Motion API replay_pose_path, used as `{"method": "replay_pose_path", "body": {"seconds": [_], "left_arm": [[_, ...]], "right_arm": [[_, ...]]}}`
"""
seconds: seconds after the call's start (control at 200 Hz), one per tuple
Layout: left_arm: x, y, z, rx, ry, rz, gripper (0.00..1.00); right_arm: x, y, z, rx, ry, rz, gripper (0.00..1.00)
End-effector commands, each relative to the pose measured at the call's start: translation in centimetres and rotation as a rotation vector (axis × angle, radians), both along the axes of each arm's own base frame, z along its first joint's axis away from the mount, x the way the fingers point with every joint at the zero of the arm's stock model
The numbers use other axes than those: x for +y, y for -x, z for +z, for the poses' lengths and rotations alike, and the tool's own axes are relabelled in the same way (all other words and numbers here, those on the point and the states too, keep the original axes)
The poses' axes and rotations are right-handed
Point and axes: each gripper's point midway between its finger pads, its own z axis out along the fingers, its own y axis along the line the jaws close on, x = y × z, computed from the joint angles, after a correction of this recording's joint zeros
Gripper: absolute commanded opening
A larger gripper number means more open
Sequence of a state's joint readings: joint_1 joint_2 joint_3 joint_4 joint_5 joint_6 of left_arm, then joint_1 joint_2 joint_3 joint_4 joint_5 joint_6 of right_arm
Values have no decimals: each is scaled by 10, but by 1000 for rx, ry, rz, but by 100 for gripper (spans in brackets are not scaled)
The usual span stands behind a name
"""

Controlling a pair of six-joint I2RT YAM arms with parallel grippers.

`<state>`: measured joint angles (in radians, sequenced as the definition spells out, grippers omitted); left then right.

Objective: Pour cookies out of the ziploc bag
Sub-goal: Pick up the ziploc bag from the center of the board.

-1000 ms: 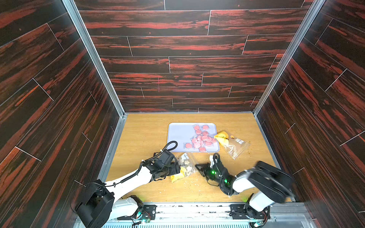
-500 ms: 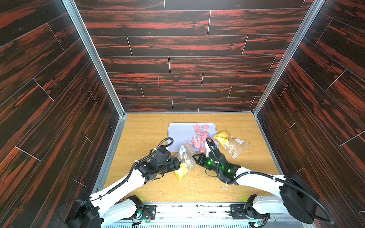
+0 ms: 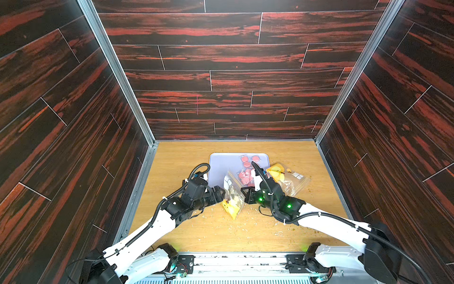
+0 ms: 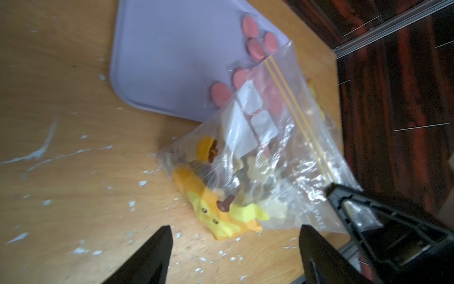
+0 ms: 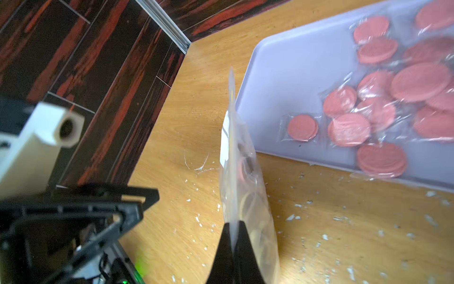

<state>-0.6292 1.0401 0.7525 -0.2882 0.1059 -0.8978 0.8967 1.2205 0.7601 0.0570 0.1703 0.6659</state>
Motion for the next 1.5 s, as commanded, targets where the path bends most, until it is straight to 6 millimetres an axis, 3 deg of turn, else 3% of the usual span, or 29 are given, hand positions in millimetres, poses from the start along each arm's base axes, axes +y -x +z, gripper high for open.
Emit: {"method": "replay_pose_path", "body": {"seconds": [0.0,0.175,0.351,0.611,0.832,1.227,1.493], "left_arm": [[-19,-10,25,-41,119,-20,84],[-30,-19,42,-68,204,-15,84],[-45,-27,57,-71,315,-25,85],[-65,-31,40,9,363,-70,81],[-72,-32,38,27,369,-89,77],[-79,-31,21,71,392,-78,61],[-95,-25,7,113,397,-102,58]], "right_arm": [[-5,4,35,-124,2,46,2],[-4,18,44,-176,11,97,2],[-4,23,29,-172,47,107,2],[-4,36,5,-155,87,125,2],[-5,48,-11,-134,119,120,2],[-10,48,-9,-137,103,81,2],[-10,47,-10,-137,103,76,2]]}}
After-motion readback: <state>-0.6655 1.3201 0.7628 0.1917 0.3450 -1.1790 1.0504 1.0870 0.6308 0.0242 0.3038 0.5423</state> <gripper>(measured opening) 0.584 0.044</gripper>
